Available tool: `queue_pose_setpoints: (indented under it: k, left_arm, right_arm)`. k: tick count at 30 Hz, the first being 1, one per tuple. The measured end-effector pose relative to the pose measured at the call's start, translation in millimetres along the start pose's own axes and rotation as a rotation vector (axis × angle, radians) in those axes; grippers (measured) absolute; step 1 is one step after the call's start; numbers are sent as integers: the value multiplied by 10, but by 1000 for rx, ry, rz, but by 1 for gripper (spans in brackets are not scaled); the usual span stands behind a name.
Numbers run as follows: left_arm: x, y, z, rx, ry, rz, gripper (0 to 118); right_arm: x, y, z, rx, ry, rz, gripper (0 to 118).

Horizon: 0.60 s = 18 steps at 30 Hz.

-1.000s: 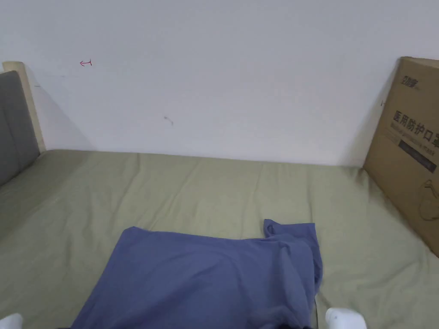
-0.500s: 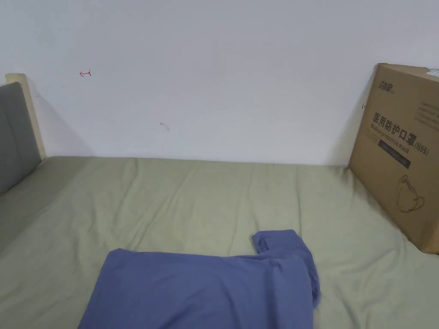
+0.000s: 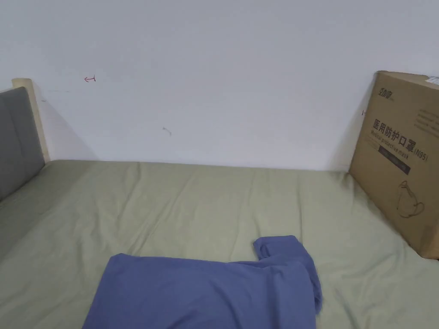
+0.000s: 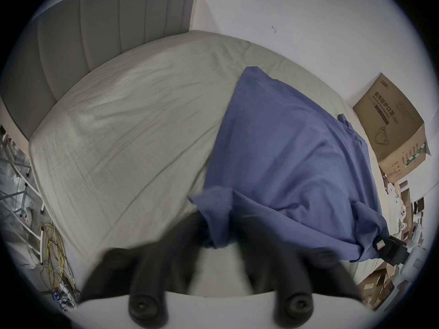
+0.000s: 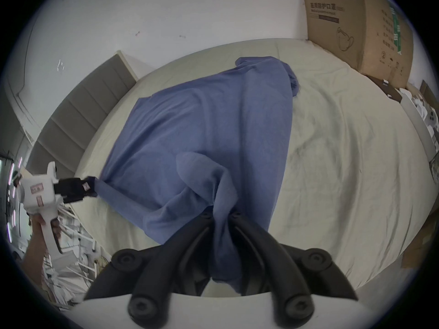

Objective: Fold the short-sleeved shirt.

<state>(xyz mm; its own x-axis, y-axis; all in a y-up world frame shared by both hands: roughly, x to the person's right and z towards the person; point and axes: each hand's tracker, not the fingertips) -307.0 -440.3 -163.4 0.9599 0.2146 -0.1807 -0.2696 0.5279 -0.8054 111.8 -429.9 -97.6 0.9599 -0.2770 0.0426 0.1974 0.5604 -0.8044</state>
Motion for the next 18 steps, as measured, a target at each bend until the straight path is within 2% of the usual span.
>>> queue_pose_setpoints:
  k: [1, 2, 3, 4, 5, 6, 8, 11, 12, 14, 15, 16, 17, 18]
  left_arm:
    - [-3, 13, 19, 5, -10, -1, 74]
    - [-7, 45, 26, -6, -20, 3, 115]
    - [-14, 66, 88, -29, -71, 30, 112]
    - [-54, 108, 199, 31, -141, 54, 108]
    - [-61, 143, 266, 43, -181, 73, 110]
    - [-57, 189, 344, 51, -178, 105, 113]
    - [-18, 306, 387, 108, -199, 117, 115]
    - [73, 524, 532, 177, -231, 85, 115]
    - [110, 609, 564, 189, -248, 64, 116]
    - [214, 783, 582, 191, -270, 11, 117]
    - [290, 872, 562, 161, -283, -10, 106]
    - [355, 958, 554, 130, -285, -42, 75]
    - [443, 1063, 528, 84, -278, -73, 22]
    - [536, 1152, 469, 72, -277, -91, 0]
  right_arm:
    - [16, 26, 18, 10, 15, -25, 20]
    - [45, 64, 39, 17, 34, -58, 52]
    - [88, 119, 40, -10, 66, -95, 107]
    - [119, 163, 38, -57, 102, -125, 117]
    - [180, 201, 103, -72, 122, -180, 116]
    - [215, 264, 112, -101, 193, -218, 116]
    - [274, 347, 138, -170, 225, -269, 116]
    - [274, 411, 277, -160, 228, -250, 116]
    - [279, 480, 305, -156, 219, -212, 116]
    - [282, 650, 322, -157, 168, -148, 114]
    - [293, 760, 323, -170, 119, -116, 100]
    - [302, 849, 326, -163, 84, -82, 63]
    - [326, 949, 326, -133, 54, -36, 11]
    - [349, 1039, 303, -91, -8, -9, 0]
